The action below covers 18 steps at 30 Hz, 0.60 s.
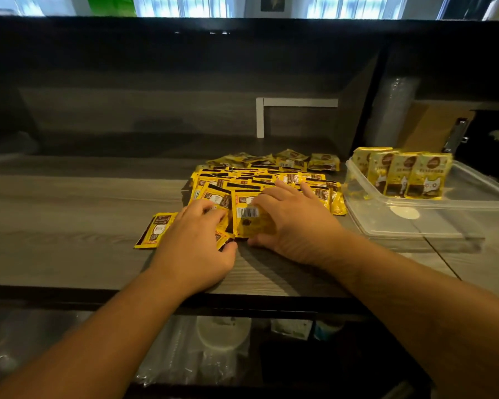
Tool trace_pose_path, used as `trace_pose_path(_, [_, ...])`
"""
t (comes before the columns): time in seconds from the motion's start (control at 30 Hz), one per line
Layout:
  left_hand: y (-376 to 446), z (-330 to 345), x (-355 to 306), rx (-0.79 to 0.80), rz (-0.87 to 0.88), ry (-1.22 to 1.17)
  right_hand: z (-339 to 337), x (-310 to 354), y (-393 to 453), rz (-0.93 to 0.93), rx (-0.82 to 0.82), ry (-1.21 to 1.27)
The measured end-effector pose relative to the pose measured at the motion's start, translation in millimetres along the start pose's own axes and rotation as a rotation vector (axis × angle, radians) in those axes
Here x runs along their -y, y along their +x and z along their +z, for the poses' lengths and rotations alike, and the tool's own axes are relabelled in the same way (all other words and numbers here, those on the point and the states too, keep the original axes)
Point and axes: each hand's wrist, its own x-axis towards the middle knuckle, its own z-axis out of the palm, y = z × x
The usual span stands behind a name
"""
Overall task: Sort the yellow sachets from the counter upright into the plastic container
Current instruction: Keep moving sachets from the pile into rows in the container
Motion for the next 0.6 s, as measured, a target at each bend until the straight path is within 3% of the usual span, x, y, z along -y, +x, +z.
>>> trace_pose_path(0.23, [-3, 3, 8, -0.177, 0.029, -0.156, 6, 3, 2, -0.043, -0.017, -0.198])
trace_pose_path(0.37, [-1, 8, 10, -0.253, 0.11, -0.153, 10, 0, -3, -0.062, -0.128, -0.135])
trace_pose_path(0.47, [-1, 10, 10, -0.31, 0.197, -0.148, 11, -2, -9, -0.097, -0.327, 0.061])
trace_pose_path(0.6, [-3, 9, 8, -0.348, 0.245, -0.194, 8, -6, -13, 0.126, -0.547, 0.469])
